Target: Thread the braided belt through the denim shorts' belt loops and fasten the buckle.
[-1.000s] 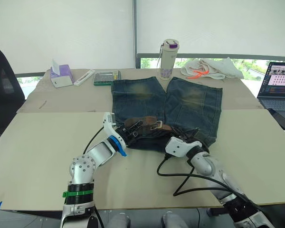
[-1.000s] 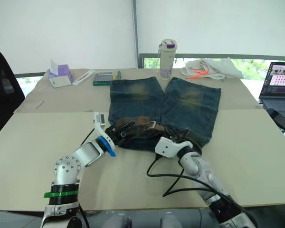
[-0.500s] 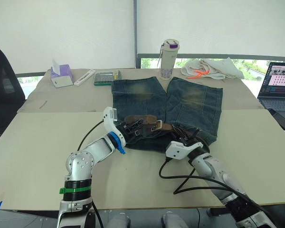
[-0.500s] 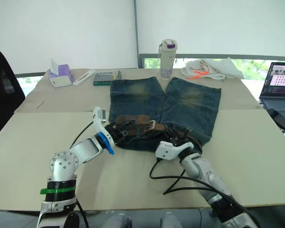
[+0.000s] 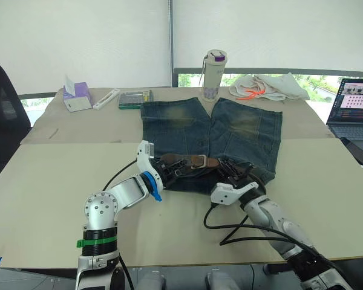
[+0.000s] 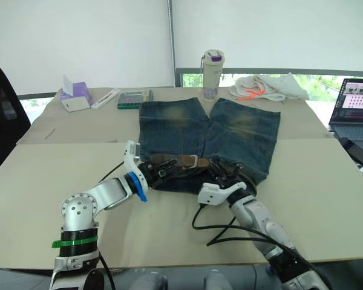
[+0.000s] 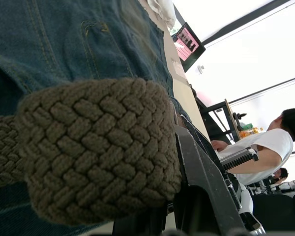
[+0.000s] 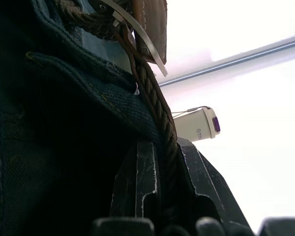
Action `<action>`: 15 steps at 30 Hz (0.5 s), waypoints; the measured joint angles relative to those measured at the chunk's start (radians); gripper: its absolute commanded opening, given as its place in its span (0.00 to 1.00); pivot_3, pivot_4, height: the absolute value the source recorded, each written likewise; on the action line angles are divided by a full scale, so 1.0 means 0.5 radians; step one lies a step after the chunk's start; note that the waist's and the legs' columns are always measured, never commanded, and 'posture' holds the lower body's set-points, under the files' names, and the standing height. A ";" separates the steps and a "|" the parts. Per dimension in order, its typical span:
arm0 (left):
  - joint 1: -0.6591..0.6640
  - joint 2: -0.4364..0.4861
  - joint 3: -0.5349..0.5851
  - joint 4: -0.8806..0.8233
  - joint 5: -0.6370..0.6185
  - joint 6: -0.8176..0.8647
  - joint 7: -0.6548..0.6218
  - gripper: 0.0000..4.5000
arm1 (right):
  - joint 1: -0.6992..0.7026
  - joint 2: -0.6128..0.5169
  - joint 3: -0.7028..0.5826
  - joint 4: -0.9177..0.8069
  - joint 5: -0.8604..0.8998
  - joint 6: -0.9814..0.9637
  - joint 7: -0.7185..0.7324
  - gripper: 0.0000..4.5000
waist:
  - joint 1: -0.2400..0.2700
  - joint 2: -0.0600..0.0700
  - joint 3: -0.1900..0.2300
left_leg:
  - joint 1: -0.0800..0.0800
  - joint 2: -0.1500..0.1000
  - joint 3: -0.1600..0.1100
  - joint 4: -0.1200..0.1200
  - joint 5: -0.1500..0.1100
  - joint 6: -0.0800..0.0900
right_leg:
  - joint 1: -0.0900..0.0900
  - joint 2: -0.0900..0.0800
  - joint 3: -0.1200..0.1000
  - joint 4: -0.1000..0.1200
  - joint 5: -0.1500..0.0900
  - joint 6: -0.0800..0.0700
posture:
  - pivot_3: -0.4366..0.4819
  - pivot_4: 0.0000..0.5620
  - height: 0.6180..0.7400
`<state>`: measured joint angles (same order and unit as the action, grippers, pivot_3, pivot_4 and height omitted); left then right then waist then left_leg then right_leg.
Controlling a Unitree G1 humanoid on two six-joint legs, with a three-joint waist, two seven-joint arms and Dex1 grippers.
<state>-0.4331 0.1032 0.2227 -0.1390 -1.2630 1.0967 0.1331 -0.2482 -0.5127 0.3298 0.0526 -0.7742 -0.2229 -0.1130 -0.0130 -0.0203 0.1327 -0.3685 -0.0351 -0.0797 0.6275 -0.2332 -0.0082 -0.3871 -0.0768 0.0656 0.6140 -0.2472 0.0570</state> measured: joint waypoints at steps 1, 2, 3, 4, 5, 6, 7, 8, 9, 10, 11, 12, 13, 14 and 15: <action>0.000 -0.010 0.005 0.005 -0.014 0.002 0.027 0.00 | 0.000 0.000 0.000 0.001 -0.002 0.000 -0.003 0.01 | 0.000 0.000 0.000 | 0.000 0.000 0.000 0.000 0.000 0.000 | 0.000 0.000 0.000 0.000 0.000 0.000 | 0.48 0.27 1.00; -0.001 -0.027 0.017 0.023 -0.047 0.004 0.062 0.00 | 0.000 0.002 0.000 0.006 -0.005 -0.001 -0.007 0.01 | 0.000 0.000 0.000 | 0.000 0.000 0.000 0.000 0.000 0.000 | 0.000 0.000 0.000 0.000 0.000 0.000 | 0.48 0.27 1.00; -0.001 -0.035 0.021 0.040 -0.064 0.005 0.079 0.00 | 0.000 0.003 0.000 0.009 -0.009 -0.001 -0.010 0.01 | 0.000 0.000 0.000 | 0.000 0.000 0.000 0.000 0.000 0.000 | 0.000 0.000 0.000 0.000 0.000 0.000 | 0.48 0.27 1.00; -0.001 -0.042 0.023 0.064 -0.076 0.012 0.114 0.00 | 0.000 0.005 0.000 0.015 -0.017 -0.001 -0.013 0.01 | 0.000 0.000 0.000 | 0.000 0.000 0.000 0.000 0.000 -0.001 | 0.000 0.000 0.000 0.000 0.000 0.000 | 0.48 0.27 1.00; -0.001 -0.046 0.025 0.073 -0.080 0.016 0.129 0.00 | 0.000 0.006 0.000 0.017 -0.018 -0.001 -0.014 0.01 | 0.000 0.000 0.000 | 0.000 0.000 0.001 0.000 0.000 -0.001 | 0.000 0.000 0.000 0.000 0.000 0.000 | 0.48 0.27 1.00; -0.001 -0.053 0.029 0.078 -0.087 0.024 0.153 0.00 | 0.000 0.008 0.000 0.017 -0.019 -0.002 -0.015 0.01 | 0.000 0.000 0.000 | 0.000 0.000 0.001 0.000 0.000 -0.001 | 0.000 0.000 0.000 0.000 0.000 0.000 | 0.48 0.27 1.00; -0.001 -0.057 0.030 0.082 -0.101 0.032 0.178 0.00 | 0.000 0.010 0.000 0.018 -0.020 -0.002 -0.017 0.01 | 0.000 0.000 0.000 | 0.000 0.000 0.001 0.000 0.000 -0.001 | 0.000 0.000 0.000 0.000 0.000 0.000 | 0.48 0.27 1.00; -0.001 -0.056 0.030 0.083 -0.112 0.037 0.193 0.00 | 0.000 0.014 0.000 0.018 -0.020 -0.002 -0.021 0.01 | -0.001 0.000 0.000 | 0.000 0.000 0.001 0.000 0.001 -0.001 | 0.000 0.000 0.000 0.000 0.000 0.000 | 0.48 0.27 1.00; -0.002 -0.056 0.030 0.083 -0.125 0.039 0.214 0.00 | 0.000 0.014 0.000 0.018 -0.020 -0.002 -0.029 0.01 | 0.000 0.000 0.000 | 0.000 0.000 0.001 0.000 0.001 -0.001 | 0.000 0.000 0.000 0.000 0.000 0.000 | 0.48 0.27 1.00; -0.002 -0.056 0.031 0.083 -0.134 0.040 0.229 0.00 | 0.000 0.014 0.000 0.018 -0.020 -0.004 -0.036 0.01 | 0.000 0.000 0.000 | 0.000 0.000 0.001 0.000 0.001 -0.001 | 0.000 0.000 0.000 0.000 0.000 0.000 | 0.48 0.27 1.00; -0.003 -0.057 0.034 0.083 -0.152 0.041 0.249 0.00 | 0.001 0.014 0.000 0.018 -0.021 -0.005 -0.042 0.01 | 0.000 0.000 0.000 | 0.000 0.000 0.001 0.000 0.001 -0.001 | 0.000 0.000 0.000 0.000 0.000 0.000 | 0.48 0.27 1.00; -0.006 -0.057 0.036 0.084 -0.163 0.042 0.267 0.00 | 0.002 0.014 0.000 0.018 -0.021 -0.006 -0.046 0.01 | 0.000 0.000 0.000 | 0.000 0.000 0.000 0.000 0.001 -0.002 | 0.000 0.000 0.000 0.000 0.000 0.000 | 0.48 0.27 1.00; -0.013 -0.058 0.043 0.090 -0.186 0.041 0.289 0.00 | 0.003 0.014 0.000 0.018 -0.021 -0.007 -0.049 0.01 | 0.000 0.000 0.000 | 0.000 0.000 0.001 0.000 0.001 -0.002 | 0.000 0.000 0.000 0.000 0.000 0.000 | 0.48 0.27 1.00; -0.018 -0.059 0.048 0.098 -0.204 0.039 0.304 0.00 | 0.004 0.014 0.000 0.018 -0.021 -0.008 -0.052 0.01 | 0.000 0.000 0.000 | 0.000 0.000 0.001 0.000 0.001 -0.002 | 0.000 0.000 0.000 0.000 0.000 0.000 | 0.48 0.27 1.00; -0.025 -0.061 0.055 0.113 -0.224 0.037 0.321 0.00 | 0.004 0.014 0.000 0.018 -0.021 -0.008 -0.053 0.01 | 0.001 0.000 0.000 | 0.000 -0.001 0.001 0.000 0.001 -0.002 | 0.000 0.000 0.000 0.000 0.000 0.000 | 0.48 0.27 1.00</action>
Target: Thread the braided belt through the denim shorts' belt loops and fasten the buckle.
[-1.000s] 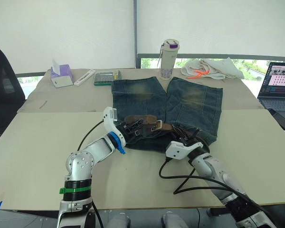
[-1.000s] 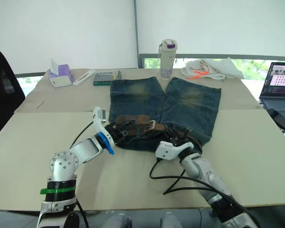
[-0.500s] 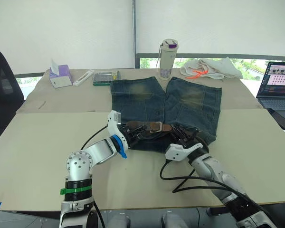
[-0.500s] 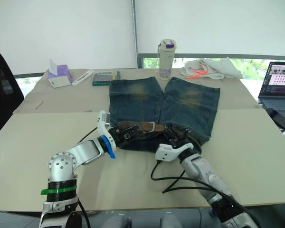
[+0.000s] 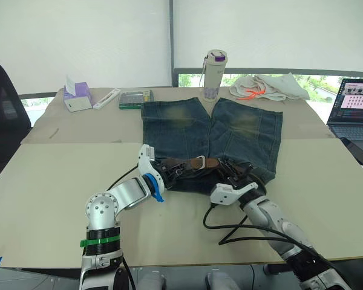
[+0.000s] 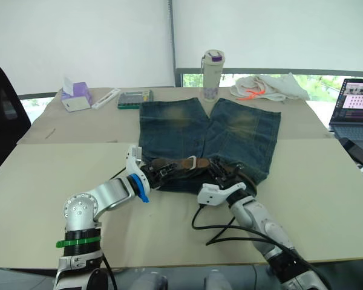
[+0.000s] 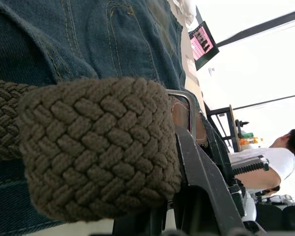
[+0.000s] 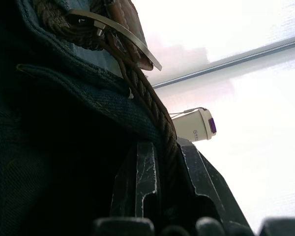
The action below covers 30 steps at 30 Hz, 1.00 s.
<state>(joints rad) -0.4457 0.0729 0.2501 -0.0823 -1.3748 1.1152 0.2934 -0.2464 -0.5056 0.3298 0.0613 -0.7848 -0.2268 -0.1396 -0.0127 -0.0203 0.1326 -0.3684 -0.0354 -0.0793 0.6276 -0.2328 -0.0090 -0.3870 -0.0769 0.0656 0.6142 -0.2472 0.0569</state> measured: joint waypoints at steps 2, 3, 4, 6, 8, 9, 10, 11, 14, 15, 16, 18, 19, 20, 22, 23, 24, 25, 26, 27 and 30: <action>-0.009 0.000 0.003 0.025 -0.009 -0.002 0.011 0.00 | 0.000 0.002 0.000 0.000 0.000 -0.006 0.000 0.01 | 0.000 0.000 0.000 | 0.000 0.000 0.000 0.000 0.000 0.000 | 0.000 0.000 0.000 0.000 0.000 0.000 | 0.48 0.27 1.00; -0.010 -0.001 0.003 0.029 -0.010 -0.002 0.011 0.00 | 0.000 0.004 0.000 0.000 0.000 -0.013 0.000 0.01 | -0.001 0.000 0.000 | 0.000 0.000 0.001 0.000 0.000 0.000 | 0.000 0.000 0.000 0.000 0.000 0.000 | 0.48 0.27 1.00; -0.013 -0.009 0.002 0.039 -0.011 -0.008 0.008 0.00 | 0.000 0.009 0.001 0.000 0.001 -0.023 0.000 0.01 | -0.001 0.000 0.000 | 0.000 0.000 0.001 0.000 0.000 0.000 | 0.000 0.000 0.000 0.000 0.000 0.000 | 0.48 0.27 1.00; -0.014 -0.023 -0.005 0.053 -0.007 -0.015 -0.009 0.00 | 0.000 0.016 0.004 0.000 0.001 -0.032 0.000 0.01 | 0.000 0.000 0.000 | 0.000 0.000 0.001 0.000 0.001 -0.001 | 0.000 0.000 0.000 0.000 0.000 0.000 | 0.48 0.27 1.00; -0.031 -0.065 -0.042 0.102 0.037 -0.051 -0.064 0.00 | 0.000 0.019 0.007 0.011 0.007 -0.057 0.000 0.01 | 0.000 0.000 0.000 | 0.000 -0.001 0.002 0.000 0.001 -0.001 | 0.000 0.000 0.000 0.000 0.000 0.000 | 0.48 0.27 1.00; -0.042 -0.084 -0.053 0.127 0.069 -0.064 -0.086 0.00 | -0.001 0.020 0.007 0.022 0.010 -0.058 0.000 0.01 | 0.000 0.000 0.000 | 0.000 -0.001 0.002 0.000 0.001 -0.001 | 0.000 0.000 0.000 -0.001 0.000 0.000 | 0.48 0.27 1.00; -0.051 -0.098 -0.062 0.155 0.089 -0.082 -0.107 0.00 | -0.001 0.023 0.007 0.034 0.015 -0.059 0.000 0.01 | 0.000 0.000 0.000 | 0.000 -0.001 0.002 0.000 0.001 -0.001 | 0.000 0.000 0.000 -0.001 0.000 0.000 | 0.48 0.27 1.00; -0.059 -0.121 -0.066 0.186 0.113 -0.102 -0.136 0.00 | -0.001 0.028 0.007 0.045 0.026 -0.061 0.002 0.01 | 0.000 0.000 0.000 | 0.000 -0.001 0.002 0.000 0.001 -0.001 | 0.000 0.000 0.000 -0.001 0.000 0.000 | 0.48 0.27 1.00; -0.100 -0.219 -0.075 0.298 0.191 -0.186 -0.234 0.00 | -0.001 0.043 0.007 0.072 0.053 -0.077 0.006 0.01 | 0.000 0.000 0.000 | 0.000 -0.001 0.003 0.000 0.001 -0.001 | 0.001 0.000 0.000 -0.001 0.000 0.000 | 0.48 0.27 1.00; -0.109 -0.236 -0.077 0.329 0.215 -0.211 -0.263 0.00 | -0.001 0.047 -0.002 0.078 0.073 -0.077 0.007 0.01 | 0.000 -0.001 0.000 | 0.000 -0.001 0.003 0.000 0.001 -0.001 | 0.001 0.000 0.000 -0.001 0.000 0.000 | 0.48 0.27 1.00; -0.121 -0.258 -0.077 0.369 0.251 -0.235 -0.306 0.00 | 0.002 0.052 -0.018 0.085 0.109 -0.077 0.014 0.01 | 0.000 0.000 0.000 | 0.000 -0.001 0.003 0.000 0.001 -0.001 | 0.001 0.000 0.000 -0.001 0.000 0.000 | 0.48 0.27 1.00; -0.134 -0.305 -0.082 0.436 0.318 -0.288 -0.400 0.00 | 0.023 0.071 -0.061 0.089 0.187 -0.077 0.044 0.01 | 0.000 -0.001 0.000 | 0.000 -0.002 0.004 0.000 0.001 -0.001 | 0.001 0.000 0.000 -0.001 0.000 0.000 | 0.48 0.27 1.00; -0.134 -0.318 -0.085 0.458 0.339 -0.301 -0.432 0.00 | 0.040 0.085 -0.076 0.089 0.227 -0.077 0.060 0.01 | 0.000 -0.001 0.000 | 0.000 -0.001 0.004 0.000 0.001 -0.001 | 0.002 0.000 0.000 -0.002 0.000 0.000 | 0.48 0.27 1.00; -0.135 -0.321 -0.092 0.486 0.370 -0.308 -0.476 0.00 | 0.063 0.103 -0.095 0.089 0.294 -0.077 0.085 0.01 | 0.001 -0.001 0.000 | 0.000 -0.001 0.004 0.000 0.001 -0.001 | 0.002 0.000 0.000 -0.002 0.000 0.000 | 0.48 0.27 1.00; -0.136 -0.322 -0.106 0.525 0.431 -0.309 -0.537 0.00 | 0.103 0.119 -0.114 0.089 0.396 -0.077 0.151 0.12 | 0.001 -0.001 0.000 | 0.000 -0.002 0.004 0.001 0.001 -0.001 | 0.002 0.000 0.000 -0.002 0.000 0.000 | 0.48 0.27 1.00; -0.141 -0.329 -0.106 0.546 0.458 -0.309 -0.561 0.00 | 0.119 0.120 -0.123 0.088 0.451 -0.083 0.194 0.24 | 0.003 -0.001 0.000 | 0.000 -0.002 0.004 0.001 0.000 0.000 | 0.004 0.000 0.000 -0.002 0.000 0.000 | 0.48 0.27 1.00; -0.147 -0.339 -0.106 0.574 0.491 -0.318 -0.581 0.00 | 0.137 0.116 -0.130 0.079 0.527 -0.103 0.268 0.32 | 0.003 -0.001 0.000 | 0.000 -0.002 0.003 0.001 0.000 0.000 | 0.004 0.000 0.000 -0.002 0.000 0.000 | 0.48 0.27 1.00; -0.149 -0.345 -0.106 0.600 0.523 -0.333 -0.597 0.00 | 0.163 0.115 -0.133 0.052 0.611 -0.110 0.347 0.39 | 0.002 -0.001 0.000 | 0.000 -0.002 0.003 0.001 0.000 0.000 | 0.005 0.000 0.000 -0.003 0.000 0.000 | 0.48 0.27 1.00; -0.153 -0.351 -0.106 0.616 0.550 -0.343 -0.612 0.00 | 0.181 0.113 -0.136 0.030 0.683 -0.114 0.414 0.47 | 0.002 0.000 0.000 | 0.000 -0.002 0.003 0.001 0.000 0.000 | 0.005 0.000 0.000 -0.002 0.000 0.000 | 0.48 0.27 1.00; -0.161 -0.363 -0.106 0.635 0.560 -0.350 -0.626 0.00 | 0.205 0.100 -0.126 0.000 0.761 -0.146 0.504 0.55 | 0.002 -0.001 0.000 | 0.000 -0.002 0.003 0.001 0.000 0.000 | 0.005 0.000 0.000 -0.002 0.000 0.001 | 0.48 0.27 1.00; -0.187 -0.394 -0.106 0.667 0.593 -0.353 -0.663 0.00 | 0.271 0.091 -0.103 -0.098 1.036 -0.189 0.789 0.77 | 0.003 -0.001 0.000 | 0.000 -0.002 0.002 0.002 0.000 0.000 | 0.006 0.000 -0.001 -0.003 0.000 0.002 | 0.48 0.27 1.00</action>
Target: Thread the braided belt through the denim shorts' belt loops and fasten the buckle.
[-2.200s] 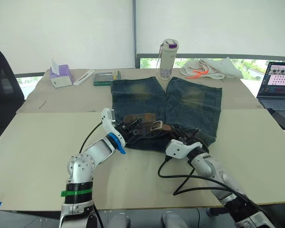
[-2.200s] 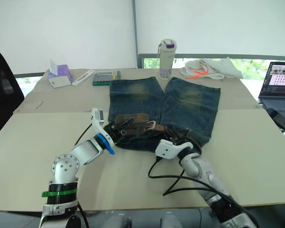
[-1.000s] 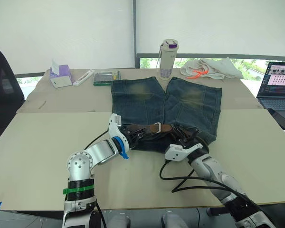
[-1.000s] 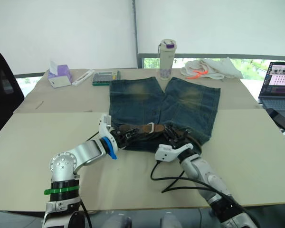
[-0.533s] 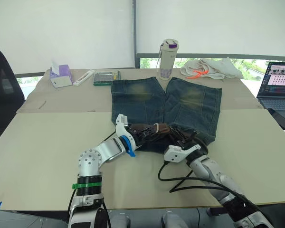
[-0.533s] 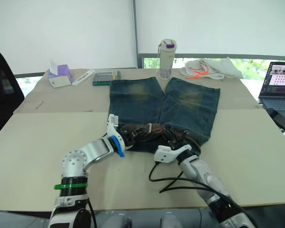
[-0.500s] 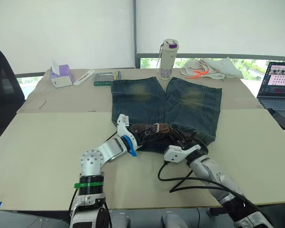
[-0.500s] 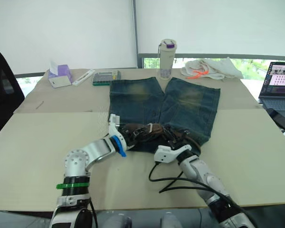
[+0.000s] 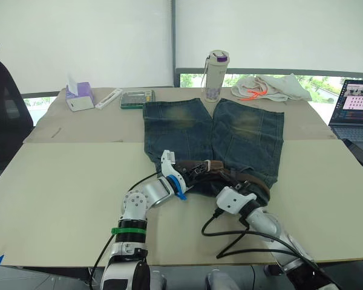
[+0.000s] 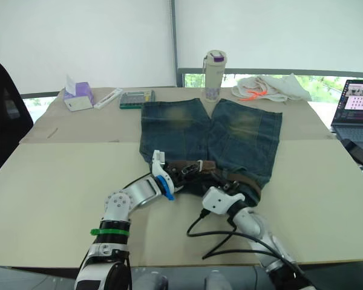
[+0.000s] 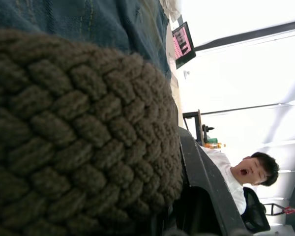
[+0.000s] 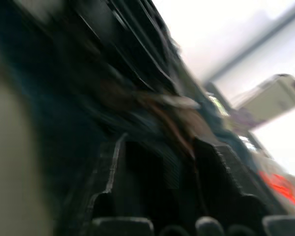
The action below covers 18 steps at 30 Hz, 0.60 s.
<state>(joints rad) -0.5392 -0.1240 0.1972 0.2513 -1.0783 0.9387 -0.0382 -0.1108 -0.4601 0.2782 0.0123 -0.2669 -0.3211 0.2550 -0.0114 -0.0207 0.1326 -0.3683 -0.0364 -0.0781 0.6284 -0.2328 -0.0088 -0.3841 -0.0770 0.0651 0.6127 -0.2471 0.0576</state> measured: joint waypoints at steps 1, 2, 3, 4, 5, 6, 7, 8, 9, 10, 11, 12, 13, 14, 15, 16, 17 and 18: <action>0.000 -0.006 0.000 0.003 0.008 0.000 -0.010 0.00 | 0.036 -0.006 -0.011 -0.043 0.125 0.033 0.093 0.85 | 0.002 0.000 0.000 | 0.000 0.000 -0.001 0.000 0.000 0.000 | 0.001 0.000 0.000 0.000 0.000 0.000 | 0.48 0.27 1.00; -0.002 -0.007 0.001 0.005 0.026 0.001 -0.023 0.00 | 0.082 -0.009 -0.040 -0.094 0.277 0.097 0.202 0.93 | 0.004 0.000 0.000 | 0.000 0.000 -0.001 0.000 0.000 0.000 | 0.001 0.000 0.000 -0.001 0.000 0.000 | 0.48 0.27 1.00; -0.004 -0.007 0.003 0.012 0.036 0.001 -0.034 0.00 | 0.140 -0.005 -0.092 -0.171 0.485 0.223 0.304 0.93 | 0.006 0.000 0.000 | 0.000 0.000 -0.001 0.001 0.000 0.001 | 0.002 0.000 0.000 -0.001 0.000 0.000 | 0.48 0.27 1.00; -0.006 -0.006 0.010 0.016 0.042 0.001 -0.042 0.00 | 0.174 0.005 -0.155 -0.222 0.660 0.338 0.362 0.93 | 0.003 0.000 0.000 | -0.001 0.000 -0.002 0.001 -0.001 0.001 | 0.002 0.000 0.000 -0.001 0.000 0.000 | 0.48 0.27 1.00; -0.010 -0.007 0.010 0.022 0.048 0.002 -0.047 0.00 | 0.190 0.041 -0.213 -0.272 0.803 0.456 0.367 0.93 | 0.001 -0.001 0.000 | -0.001 0.000 -0.002 0.001 -0.001 0.001 | 0.001 0.000 0.001 0.000 0.000 0.000 | 0.48 0.27 1.00; -0.012 -0.005 0.015 0.031 0.061 0.003 -0.059 0.00 | 0.189 0.126 -0.342 -0.358 1.062 0.665 0.350 0.93 | 0.001 -0.001 0.000 | 0.000 0.002 -0.005 0.001 -0.001 0.001 | 0.001 0.001 0.001 0.001 0.000 0.000 | 0.48 0.27 1.00; -0.016 -0.006 0.015 0.042 0.073 0.003 -0.067 0.00 | 0.173 0.161 -0.411 -0.421 1.217 0.784 0.334 0.93 | 0.001 0.000 0.000 | 0.000 0.001 -0.006 0.001 -0.001 0.001 | 0.001 0.001 0.001 0.002 0.000 0.000 | 0.48 0.27 1.00; -0.023 -0.006 0.015 0.052 0.085 0.003 -0.078 0.00 | 0.142 0.193 -0.493 -0.497 1.422 0.969 0.299 0.93 | 0.001 0.000 0.000 | 0.000 0.001 -0.006 0.000 -0.001 0.001 | 0.001 0.001 0.001 0.002 0.000 0.000 | 0.48 0.27 1.00; -0.025 -0.007 0.015 0.054 0.094 0.004 -0.086 0.00 | 0.114 0.213 -0.538 -0.530 1.525 1.062 0.277 0.93 | 0.001 0.000 0.000 | 0.000 0.002 -0.006 0.001 -0.001 0.001 | 0.001 0.001 0.000 0.001 0.000 0.000 | 0.48 0.27 1.00; -0.027 -0.007 0.015 0.057 0.110 0.004 -0.101 0.00 | 0.075 0.243 -0.600 -0.572 1.693 1.224 0.228 0.93 | 0.000 0.001 0.000 | -0.001 0.001 -0.006 0.000 -0.001 0.002 | 0.001 0.001 0.000 0.001 0.000 0.000 | 0.48 0.27 1.00; -0.028 -0.008 0.014 0.061 0.115 0.004 -0.109 0.00 | 0.048 0.268 -0.638 -0.590 1.796 1.325 0.192 0.93 | 0.000 0.001 0.000 | -0.001 0.001 -0.006 0.000 -0.001 0.002 | 0.001 0.001 0.000 0.001 0.000 0.000 | 0.48 0.27 1.00; -0.032 -0.010 0.013 0.067 0.122 0.004 -0.124 0.00 | 0.003 0.295 -0.683 -0.610 1.977 1.505 0.122 0.93 | 0.004 0.001 -0.001 | -0.001 0.001 -0.006 0.000 -0.001 0.002 | 0.000 0.000 0.000 0.001 0.000 0.000 | 0.48 0.27 1.00; -0.034 -0.010 0.012 0.070 0.135 0.004 -0.138 0.00 | -0.027 0.319 -0.714 -0.615 2.114 1.655 0.055 0.93 | 0.007 0.001 -0.001 | -0.001 0.001 -0.006 0.000 -0.001 0.002 | 0.000 0.000 0.000 0.001 0.000 0.000 | 0.48 0.27 1.00; -0.035 -0.010 0.009 0.073 0.152 0.003 -0.153 0.00 | -0.055 0.342 -0.746 -0.614 2.230 1.795 -0.024 0.93 | 0.009 0.001 -0.001 | -0.002 0.001 -0.006 0.000 -0.001 0.002 | -0.001 0.000 0.000 0.001 0.000 0.000 | 0.48 0.27 1.00; -0.035 -0.010 0.007 0.073 0.160 0.003 -0.161 0.00 | -0.070 0.353 -0.762 -0.613 2.299 1.872 -0.074 0.93 | 0.011 0.002 -0.001 | -0.003 0.000 -0.006 0.000 -0.001 0.002 | -0.002 0.000 0.000 0.001 0.000 0.000 | 0.48 0.27 1.00; -0.035 -0.011 0.007 0.074 0.177 0.003 -0.173 0.00 | -0.095 0.382 -0.804 -0.604 2.414 1.993 -0.170 0.93 | 0.012 0.002 -0.001 | -0.002 0.001 -0.006 0.000 -0.001 0.002 | -0.002 0.000 0.000 0.001 0.000 0.000 | 0.48 0.27 1.00; -0.035 -0.012 0.007 0.074 0.187 0.003 -0.179 0.00 | -0.113 0.404 -0.830 -0.585 2.470 2.050 -0.226 0.93 | 0.012 0.002 -0.001 | -0.003 0.001 -0.005 0.000 -0.001 0.002 | -0.002 0.000 0.000 0.001 0.000 0.000 | 0.48 0.27 1.00; -0.035 -0.013 0.007 0.074 0.194 0.003 -0.182 0.00 | -0.135 0.419 -0.853 -0.568 2.515 2.101 -0.280 0.93 | 0.011 0.002 -0.001 | -0.002 0.001 -0.005 0.000 -0.001 0.002 | -0.002 0.000 0.000 0.001 0.000 0.000 | 0.48 0.27 1.00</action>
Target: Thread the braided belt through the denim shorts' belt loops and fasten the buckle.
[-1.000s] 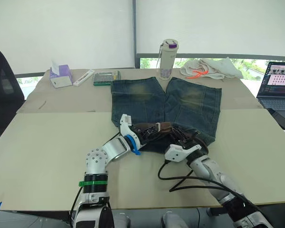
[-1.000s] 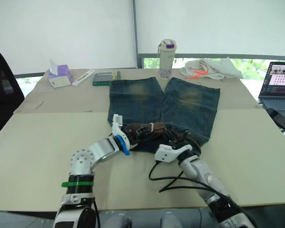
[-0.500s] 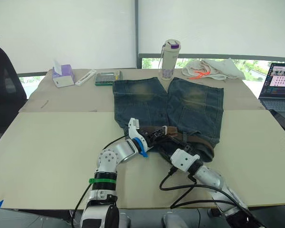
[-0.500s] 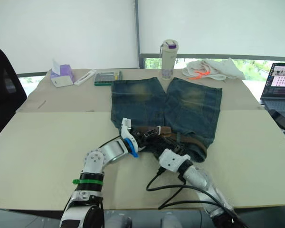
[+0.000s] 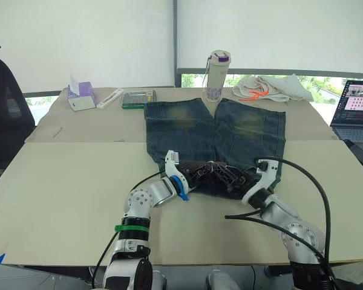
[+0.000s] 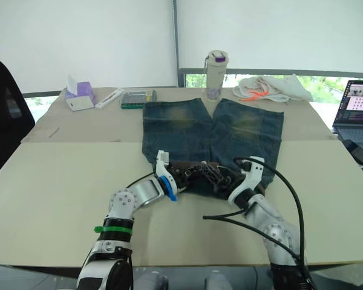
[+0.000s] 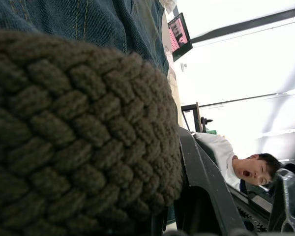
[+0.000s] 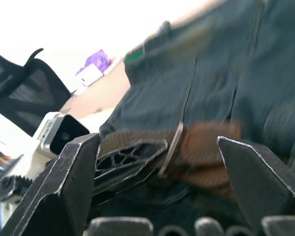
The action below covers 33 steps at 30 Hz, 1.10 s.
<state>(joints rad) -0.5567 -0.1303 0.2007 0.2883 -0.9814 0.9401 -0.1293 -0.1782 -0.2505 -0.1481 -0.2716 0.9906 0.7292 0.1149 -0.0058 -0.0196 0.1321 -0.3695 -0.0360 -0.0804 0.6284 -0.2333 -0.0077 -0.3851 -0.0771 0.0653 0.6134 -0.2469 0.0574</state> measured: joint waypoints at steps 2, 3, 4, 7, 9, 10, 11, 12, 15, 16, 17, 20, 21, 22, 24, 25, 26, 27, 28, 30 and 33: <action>0.000 -0.006 0.001 0.000 0.017 -0.001 -0.008 0.00 | -0.065 0.056 -0.077 0.067 0.082 0.093 -0.162 0.93 | 0.000 0.000 0.000 | 0.000 0.000 0.001 0.000 0.000 0.000 | 0.000 0.000 0.000 0.000 0.000 0.000 | 0.48 0.27 1.00; 0.000 -0.010 0.001 0.000 0.026 -0.001 -0.013 0.00 | -0.084 0.061 -0.098 0.088 0.101 0.116 -0.203 0.93 | 0.000 0.000 0.000 | 0.000 0.000 0.002 0.000 0.000 0.000 | 0.000 0.000 0.000 0.000 0.000 0.000 | 0.48 0.27 1.00; 0.000 -0.013 0.001 0.000 0.031 -0.001 -0.018 0.00 | -0.093 0.064 -0.123 0.097 0.112 0.140 -0.234 0.93 | 0.002 0.000 0.000 | 0.000 0.000 0.003 0.000 0.000 0.000 | 0.000 0.000 0.000 0.000 0.000 0.000 | 0.48 0.27 1.00; 0.000 -0.018 0.005 0.000 0.051 -0.003 -0.029 0.00 | -0.113 0.105 -0.184 0.123 0.195 0.183 -0.309 0.93 | 0.000 0.001 0.000 | -0.001 0.000 0.003 0.000 0.000 0.001 | 0.000 0.000 0.000 0.000 0.000 0.000 | 0.48 0.27 1.00; 0.000 -0.023 0.008 -0.001 0.070 -0.005 -0.034 0.00 | -0.133 0.135 -0.220 0.141 0.250 0.214 -0.366 0.93 | -0.001 0.001 0.000 | 0.000 0.000 0.003 0.000 0.000 0.001 | 0.000 0.001 0.000 0.001 0.000 0.000 | 0.48 0.27 1.00; 0.000 -0.024 0.008 -0.001 0.071 -0.005 -0.035 0.00 | -0.137 0.136 -0.222 0.143 0.256 0.217 -0.372 0.93 | -0.001 0.001 0.000 | 0.000 0.000 0.003 0.000 0.000 0.001 | 0.000 0.001 0.000 0.001 0.000 0.000 | 0.48 0.27 1.00; 0.000 -0.024 0.008 -0.001 0.072 -0.005 -0.036 0.00 | -0.144 0.136 -0.225 0.144 0.266 0.223 -0.379 0.93 | -0.001 0.001 0.000 | 0.000 0.000 0.003 0.000 0.000 0.001 | 0.000 0.001 0.000 0.001 0.000 0.000 | 0.48 0.27 1.00; 0.000 -0.027 0.011 -0.001 0.074 -0.005 -0.039 0.00 | -0.156 0.136 -0.237 0.151 0.295 0.239 -0.396 0.93 | -0.001 0.001 0.000 | 0.000 0.000 0.003 0.000 0.000 0.001 | 0.000 0.001 0.000 0.001 0.000 0.000 | 0.48 0.27 1.00; 0.000 -0.033 0.021 -0.001 0.076 -0.004 -0.042 0.00 | -0.165 0.141 -0.274 0.157 0.391 0.308 -0.457 0.93 | -0.001 0.001 0.000 | -0.001 0.000 0.003 0.000 0.000 0.001 | 0.000 0.001 0.000 0.001 0.000 0.000 | 0.48 0.27 1.00; 0.000 -0.033 0.023 -0.001 0.076 -0.004 -0.042 0.00 | -0.165 0.141 -0.277 0.157 0.405 0.314 -0.460 0.88 | -0.003 0.001 0.000 | -0.001 0.000 0.003 0.000 0.000 0.001 | 0.000 0.001 0.000 0.001 0.000 0.001 | 0.48 0.27 1.00; 0.000 -0.033 0.028 -0.001 0.078 -0.004 -0.044 0.00 | -0.165 0.140 -0.278 0.157 0.426 0.323 -0.466 0.82 | -0.005 0.001 0.000 | -0.001 0.000 0.003 0.000 0.000 0.001 | 0.000 0.001 0.000 0.001 0.000 0.000 | 0.48 0.27 1.00; 0.000 -0.033 0.032 -0.001 0.083 -0.003 -0.053 0.00 | -0.165 0.148 -0.279 0.157 0.446 0.338 -0.486 0.60 | -0.007 0.001 0.000 | -0.001 0.000 0.003 0.000 0.000 0.001 | 0.000 0.001 0.000 0.001 0.000 0.001 | 0.48 0.27 1.00; 0.000 -0.033 0.033 -0.001 0.085 -0.003 -0.056 0.00 | -0.165 0.154 -0.278 0.157 0.454 0.338 -0.496 0.52 | -0.007 0.001 0.000 | -0.001 0.000 0.003 0.000 0.000 0.001 | 0.000 0.001 -0.001 0.001 0.000 0.001 | 0.48 0.27 1.00; 0.000 -0.033 0.033 -0.001 0.089 -0.002 -0.058 0.00 | -0.165 0.158 -0.277 0.157 0.459 0.338 -0.499 0.44 | -0.007 0.001 0.000 | -0.001 0.000 0.003 0.000 0.000 0.001 | 0.000 0.001 -0.001 0.001 0.000 0.001 | 0.48 0.27 1.00; 0.000 -0.033 0.033 -0.001 0.093 0.000 -0.063 0.00 | -0.165 0.158 -0.277 0.157 0.460 0.338 -0.507 0.29 | -0.007 0.001 0.000 | -0.001 0.000 0.003 0.000 0.000 0.001 | 0.000 0.001 -0.001 0.001 0.000 0.001 | 0.48 0.27 1.00; 0.000 -0.033 0.033 -0.001 0.096 0.002 -0.066 0.00 | -0.165 0.158 -0.278 0.157 0.460 0.338 -0.514 0.22 | -0.007 0.001 0.000 | -0.001 0.000 0.003 0.000 0.000 0.001 | 0.000 0.001 -0.001 0.001 0.000 0.001 | 0.48 0.27 1.00; 0.000 -0.033 0.034 -0.002 0.100 0.003 -0.071 0.00 | -0.164 0.158 -0.281 0.157 0.460 0.337 -0.519 0.14 | -0.008 0.001 0.000 | -0.001 0.000 0.003 0.000 0.000 0.001 | 0.000 0.001 -0.001 0.001 0.000 0.001 | 0.48 0.27 1.00; 0.001 -0.033 0.034 -0.002 0.101 0.004 -0.073 0.00 | -0.164 0.158 -0.283 0.157 0.460 0.336 -0.522 0.07 | -0.008 0.001 0.000 | -0.001 0.000 0.003 0.000 0.000 0.001 | 0.000 0.001 -0.001 0.001 0.000 0.001 | 0.48 0.27 1.00; 0.002 -0.032 0.034 -0.003 0.102 0.005 -0.078 0.00 | -0.163 0.158 -0.284 0.157 0.459 0.335 -0.524 0.01 | -0.009 0.001 0.000 | -0.001 0.000 0.003 0.000 0.000 0.001 | 0.000 0.001 -0.001 0.001 0.000 0.001 | 0.48 0.27 1.00; 0.007 -0.032 0.034 -0.009 0.106 0.007 -0.086 0.00 | -0.161 0.159 -0.284 0.157 0.459 0.335 -0.525 0.01 | -0.009 0.001 0.000 | -0.001 0.000 0.003 0.000 0.000 0.001 | 0.000 0.001 -0.001 0.001 0.000 0.001 | 0.48 0.27 1.00; 0.033 -0.026 0.030 -0.049 0.104 0.009 -0.140 0.29 | -0.159 0.163 -0.276 0.157 0.460 0.335 -0.524 0.00 | -0.012 0.001 0.000 | -0.002 0.001 0.003 0.000 0.000 0.001 | -0.001 0.001 -0.001 0.001 0.000 0.001 | 0.48 0.27 1.00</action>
<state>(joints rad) -0.5403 -0.1433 0.2158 0.2640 -0.9292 0.9448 -0.1991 -0.2576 -0.1688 -0.2862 -0.1933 1.2205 0.8969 -0.1472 -0.0119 -0.0192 0.1318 -0.3703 -0.0357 -0.0787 0.6283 -0.2334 -0.0073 -0.3857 -0.0765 0.0649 0.6137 -0.2470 0.0578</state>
